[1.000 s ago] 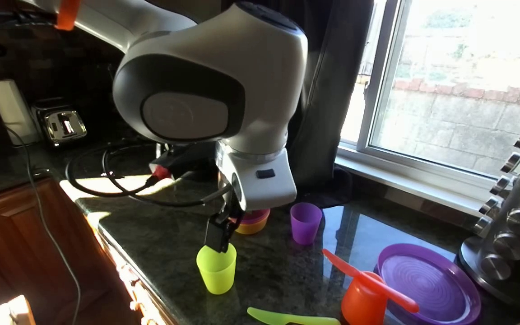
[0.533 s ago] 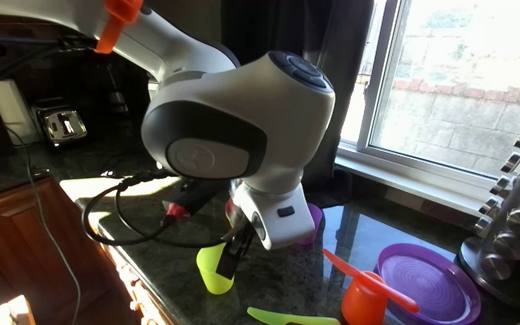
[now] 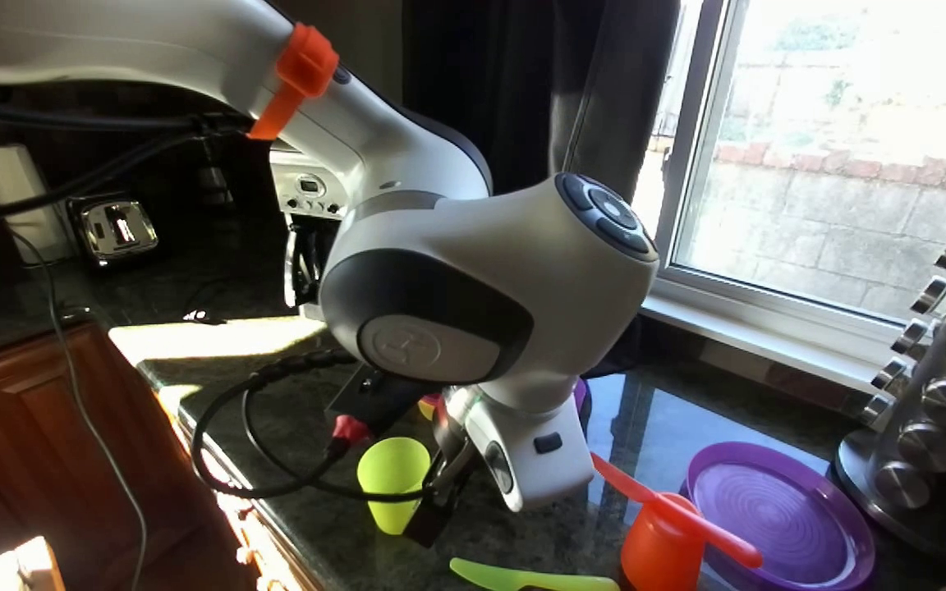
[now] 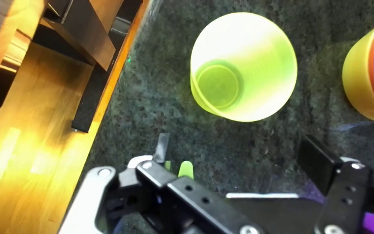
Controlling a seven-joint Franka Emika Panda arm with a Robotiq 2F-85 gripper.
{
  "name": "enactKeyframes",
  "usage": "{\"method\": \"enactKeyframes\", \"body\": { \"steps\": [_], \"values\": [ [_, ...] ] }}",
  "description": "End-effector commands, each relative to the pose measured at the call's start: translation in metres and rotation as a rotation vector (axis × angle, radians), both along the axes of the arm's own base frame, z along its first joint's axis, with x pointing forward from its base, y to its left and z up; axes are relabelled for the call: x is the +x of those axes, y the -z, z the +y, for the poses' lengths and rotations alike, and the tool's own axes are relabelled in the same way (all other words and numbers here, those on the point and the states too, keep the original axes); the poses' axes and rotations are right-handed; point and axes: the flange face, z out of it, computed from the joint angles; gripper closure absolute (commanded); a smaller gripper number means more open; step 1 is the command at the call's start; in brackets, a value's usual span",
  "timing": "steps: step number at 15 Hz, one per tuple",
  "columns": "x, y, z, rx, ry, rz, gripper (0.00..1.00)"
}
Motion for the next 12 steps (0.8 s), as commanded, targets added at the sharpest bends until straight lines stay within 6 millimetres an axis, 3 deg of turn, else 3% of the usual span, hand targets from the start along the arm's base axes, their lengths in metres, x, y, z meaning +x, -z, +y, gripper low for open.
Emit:
{"method": "enactKeyframes", "body": {
  "steps": [1, 12],
  "values": [
    [0.012, 0.021, -0.003, 0.065, 0.01, 0.065, 0.0],
    [0.027, 0.07, 0.005, 0.191, 0.019, 0.206, 0.0]
  ]
}}
